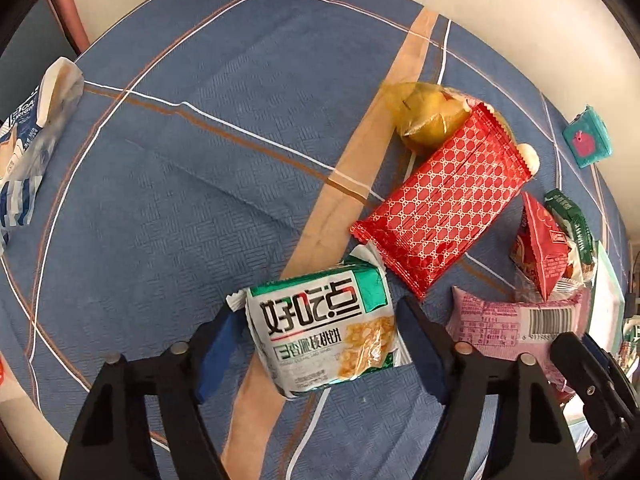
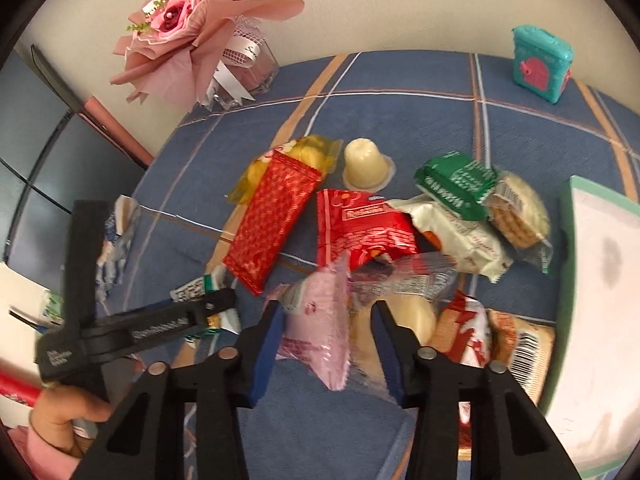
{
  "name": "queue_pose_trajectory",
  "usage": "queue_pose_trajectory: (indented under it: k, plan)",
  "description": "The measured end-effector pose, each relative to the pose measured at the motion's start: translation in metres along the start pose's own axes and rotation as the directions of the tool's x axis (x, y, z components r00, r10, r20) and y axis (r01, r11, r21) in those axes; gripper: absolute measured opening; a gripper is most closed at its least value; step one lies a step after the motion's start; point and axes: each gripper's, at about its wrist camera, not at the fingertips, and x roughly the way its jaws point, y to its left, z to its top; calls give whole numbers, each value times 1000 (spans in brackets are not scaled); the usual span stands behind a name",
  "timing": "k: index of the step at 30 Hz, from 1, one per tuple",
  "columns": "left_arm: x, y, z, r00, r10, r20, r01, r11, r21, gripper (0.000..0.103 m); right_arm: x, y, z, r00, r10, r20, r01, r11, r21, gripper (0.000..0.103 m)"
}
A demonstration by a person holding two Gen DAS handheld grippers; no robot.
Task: Organize snacks
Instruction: 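Grasp the green-white cracker pack with the left gripper while the right gripper grasps the pink pastry pack, then carry the cracker pack and pink pastry pack with both grippers over the teal-rimmed tray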
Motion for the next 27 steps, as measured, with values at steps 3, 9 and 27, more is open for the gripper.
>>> queue_pose_trajectory:
  k: [3, 9, 27]
  plan:
    - [1, -5, -1, 1000, 13, 17, -13, 1000, 9, 69, 6, 4, 0, 1000, 9, -9, -9, 1000, -9, 36]
    - [-4, -9, -8, 999, 13, 33, -13, 1000, -4, 63, 6, 2, -1, 999, 37, -3, -37, 999, 10, 29]
    - [-125, -58, -27, 975, 11, 222, -15, 1000, 19, 63, -103, -14, -6, 980, 33, 197, -37, 999, 18, 26]
